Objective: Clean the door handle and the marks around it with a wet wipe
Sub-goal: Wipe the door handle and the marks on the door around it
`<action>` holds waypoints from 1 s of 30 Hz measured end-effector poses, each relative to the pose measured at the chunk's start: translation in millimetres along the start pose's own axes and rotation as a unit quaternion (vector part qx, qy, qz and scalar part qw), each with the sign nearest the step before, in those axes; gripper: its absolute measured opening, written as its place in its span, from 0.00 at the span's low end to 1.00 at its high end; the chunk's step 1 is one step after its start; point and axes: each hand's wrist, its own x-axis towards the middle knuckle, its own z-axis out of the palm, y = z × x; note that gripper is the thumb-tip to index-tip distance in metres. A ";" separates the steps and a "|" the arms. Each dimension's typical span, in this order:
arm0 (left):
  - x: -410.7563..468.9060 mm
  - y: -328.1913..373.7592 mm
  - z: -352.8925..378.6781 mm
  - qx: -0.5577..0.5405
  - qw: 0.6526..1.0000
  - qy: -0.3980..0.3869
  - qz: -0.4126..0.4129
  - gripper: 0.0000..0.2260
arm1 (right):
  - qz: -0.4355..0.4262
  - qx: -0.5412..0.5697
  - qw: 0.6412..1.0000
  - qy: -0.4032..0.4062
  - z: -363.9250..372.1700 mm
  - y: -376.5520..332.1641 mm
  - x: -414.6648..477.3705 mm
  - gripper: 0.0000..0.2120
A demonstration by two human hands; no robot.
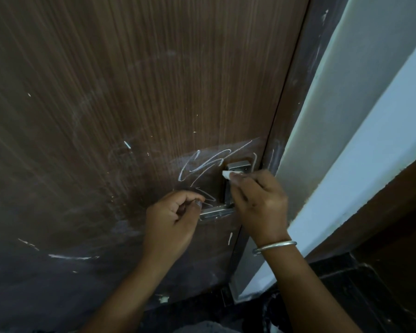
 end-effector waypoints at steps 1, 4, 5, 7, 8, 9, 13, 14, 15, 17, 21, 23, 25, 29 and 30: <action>0.3 -0.6 -1.0 -0.006 1.000 0.002 -0.002 0.17 | 0.007 0.002 1.000 0.014 -2.7 3.7 -0.2 0.05; 0.1 -3.9 -3.1 -0.012 1.000 0.005 -0.013 0.16 | 0.040 -0.011 0.998 0.037 -13.1 14.9 0.2 0.05; -0.5 -5.0 -2.4 -0.013 1.000 0.004 -0.017 0.15 | 0.043 -0.013 0.998 0.038 -13.8 16.0 0.1 0.05; -1.7 -5.9 0.2 -0.017 1.000 -0.001 -0.021 0.15 | 0.023 -0.009 0.999 0.032 -10.5 11.7 0.0 0.05; -2.4 -5.6 1.5 -0.017 1.000 -0.004 -0.019 0.15 | 0.002 -0.014 1.000 0.023 -7.3 7.7 -0.1 0.06; -2.6 -4.9 2.4 -0.016 1.000 -0.007 -0.014 0.16 | -0.021 -0.022 0.999 0.012 -4.1 3.7 0.0 0.07; -1.7 -6.6 0.7 -0.023 1.000 -0.002 -0.007 0.17 | -0.028 -0.030 0.999 -0.001 -4.4 4.3 -0.6 0.07; -1.6 -7.7 0.0 -0.025 1.000 0.000 -0.011 0.17 | -0.006 -0.023 1.000 0.007 -7.9 9.0 -1.6 0.06; -1.7 -8.3 -0.3 -0.026 1.000 0.002 -0.013 0.17 | 0.016 -0.017 1.000 0.014 -11.3 14.2 -1.9 0.05; -2.8 -8.1 0.3 -0.025 1.000 0.000 -0.015 0.17 | 0.044 -0.010 0.999 0.018 -16.6 21.2 -1.3 0.04; -2.0 -5.1 3.6 -0.023 1.000 -0.007 -0.017 0.16 | 0.005 -0.016 1.000 0.005 -11.9 10.0 1.7 0.04; -0.8 -4.4 4.0 -0.021 1.000 -0.008 -0.019 0.16 | -0.038 -0.030 0.999 -0.022 -6.5 1.8 1.1 0.07; -0.4 -5.0 3.1 -0.020 1.000 -0.007 -0.022 0.15 | -0.049 -0.038 0.998 -0.033 -6.1 1.7 0.9 0.06; -1.0 -7.3 0.4 -0.009 1.000 -0.001 -0.015 0.15 | 0.018 -0.041 0.999 -0.022 -16.2 18.6 -0.9 0.03; -1.0 -7.5 0.6 -0.008 1.000 0.000 -0.014 0.15 | 0.029 -0.045 0.998 -0.022 -17.9 21.0 -0.7 0.04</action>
